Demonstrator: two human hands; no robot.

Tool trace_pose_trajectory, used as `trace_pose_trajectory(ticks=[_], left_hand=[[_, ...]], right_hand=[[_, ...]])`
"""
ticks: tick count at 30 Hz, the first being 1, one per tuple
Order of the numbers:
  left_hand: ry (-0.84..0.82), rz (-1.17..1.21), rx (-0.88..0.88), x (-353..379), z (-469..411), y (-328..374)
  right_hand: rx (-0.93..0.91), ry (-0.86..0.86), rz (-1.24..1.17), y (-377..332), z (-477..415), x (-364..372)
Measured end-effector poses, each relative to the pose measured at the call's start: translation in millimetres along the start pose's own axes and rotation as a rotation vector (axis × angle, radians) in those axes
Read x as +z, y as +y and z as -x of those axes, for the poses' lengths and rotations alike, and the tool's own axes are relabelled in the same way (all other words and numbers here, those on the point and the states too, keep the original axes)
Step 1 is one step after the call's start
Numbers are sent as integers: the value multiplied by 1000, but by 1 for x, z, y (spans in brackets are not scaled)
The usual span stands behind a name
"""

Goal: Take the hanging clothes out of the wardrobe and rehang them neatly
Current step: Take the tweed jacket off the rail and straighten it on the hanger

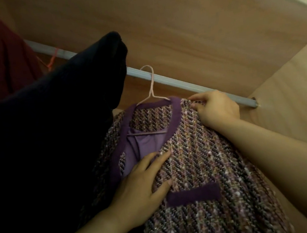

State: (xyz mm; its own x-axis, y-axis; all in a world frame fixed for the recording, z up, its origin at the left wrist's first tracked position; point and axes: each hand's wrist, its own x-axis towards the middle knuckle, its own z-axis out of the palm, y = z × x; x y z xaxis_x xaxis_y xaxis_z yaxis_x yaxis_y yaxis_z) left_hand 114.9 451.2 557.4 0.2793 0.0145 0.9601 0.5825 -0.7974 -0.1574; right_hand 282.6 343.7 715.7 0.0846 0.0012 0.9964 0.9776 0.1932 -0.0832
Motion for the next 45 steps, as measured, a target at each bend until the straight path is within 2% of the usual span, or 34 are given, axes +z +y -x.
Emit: trace_pose_trajectory(ticks=[7, 10, 14, 18, 21, 25, 29, 32, 41, 45], left_hand=[[-11, -5, 14, -1, 2, 4], [-22, -27, 21, -3, 8, 12], [45, -25, 78, -12, 6, 20], [82, -83, 42, -19, -2, 23], [75, -135, -6, -23, -5, 20], [88, -148, -112, -25, -9, 16], [93, -136, -204, -34, -18, 14], [123, -136, -162, -44, -27, 18], [-75, -232, -157, -15, -36, 46], [-234, -75, -145, 3, -8, 65]], right_hand=[[-22, 67, 25, 16, -9, -18], [-5, 32, -2, 42, 7, -20], [19, 37, -71, 88, 33, -17], [11, 85, -154, 95, 21, -18], [2, 109, -47, 89, 2, -17], [-35, 198, -50, 90, -13, -31], [-80, 204, -205, 110, -6, -54], [-103, 147, -287, 127, 25, -69], [-173, 50, -422, 162, 117, -73], [-142, -16, -437, 174, 168, -74]])
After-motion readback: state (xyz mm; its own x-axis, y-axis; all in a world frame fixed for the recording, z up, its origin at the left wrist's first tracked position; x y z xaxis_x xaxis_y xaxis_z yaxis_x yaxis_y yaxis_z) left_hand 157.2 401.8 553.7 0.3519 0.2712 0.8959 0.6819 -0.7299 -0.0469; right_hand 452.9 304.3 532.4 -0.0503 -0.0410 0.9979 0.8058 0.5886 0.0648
